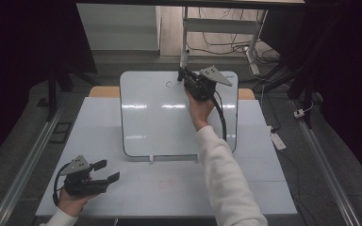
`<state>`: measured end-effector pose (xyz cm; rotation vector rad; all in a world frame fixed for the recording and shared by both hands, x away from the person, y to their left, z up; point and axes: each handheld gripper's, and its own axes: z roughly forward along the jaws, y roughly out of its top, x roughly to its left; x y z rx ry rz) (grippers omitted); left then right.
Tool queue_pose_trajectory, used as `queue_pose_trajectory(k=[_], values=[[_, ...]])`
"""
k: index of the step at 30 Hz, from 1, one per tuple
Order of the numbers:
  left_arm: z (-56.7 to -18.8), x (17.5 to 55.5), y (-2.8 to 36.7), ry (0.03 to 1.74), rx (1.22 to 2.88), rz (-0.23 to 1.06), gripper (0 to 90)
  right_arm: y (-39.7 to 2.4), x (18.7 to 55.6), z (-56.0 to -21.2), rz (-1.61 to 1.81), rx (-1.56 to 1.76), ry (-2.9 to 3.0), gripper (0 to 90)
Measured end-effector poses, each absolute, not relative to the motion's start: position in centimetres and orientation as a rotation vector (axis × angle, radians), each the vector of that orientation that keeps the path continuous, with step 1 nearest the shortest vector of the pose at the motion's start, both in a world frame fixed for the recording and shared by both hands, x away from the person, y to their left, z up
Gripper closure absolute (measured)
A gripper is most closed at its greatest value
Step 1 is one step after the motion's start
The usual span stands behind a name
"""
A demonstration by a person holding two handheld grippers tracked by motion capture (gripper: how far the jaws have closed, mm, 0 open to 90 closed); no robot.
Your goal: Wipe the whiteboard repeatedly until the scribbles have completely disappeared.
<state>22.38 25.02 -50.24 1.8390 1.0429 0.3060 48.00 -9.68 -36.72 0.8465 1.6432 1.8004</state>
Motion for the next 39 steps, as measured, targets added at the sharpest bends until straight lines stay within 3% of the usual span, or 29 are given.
queue_pose_trajectory(k=[18, 39], values=[[-50.2, 22.3, 24.9, 1.044, 1.838, 0.308, 24.1, -6.5, 47.1, -38.0, 1.792, 0.755, 1.771, 81.5], [-50.2, 22.3, 25.1, 1.043, 1.837, 0.307, 24.1, -6.8, 47.4, -37.6, 1.793, 0.763, 1.733, 81.5]])
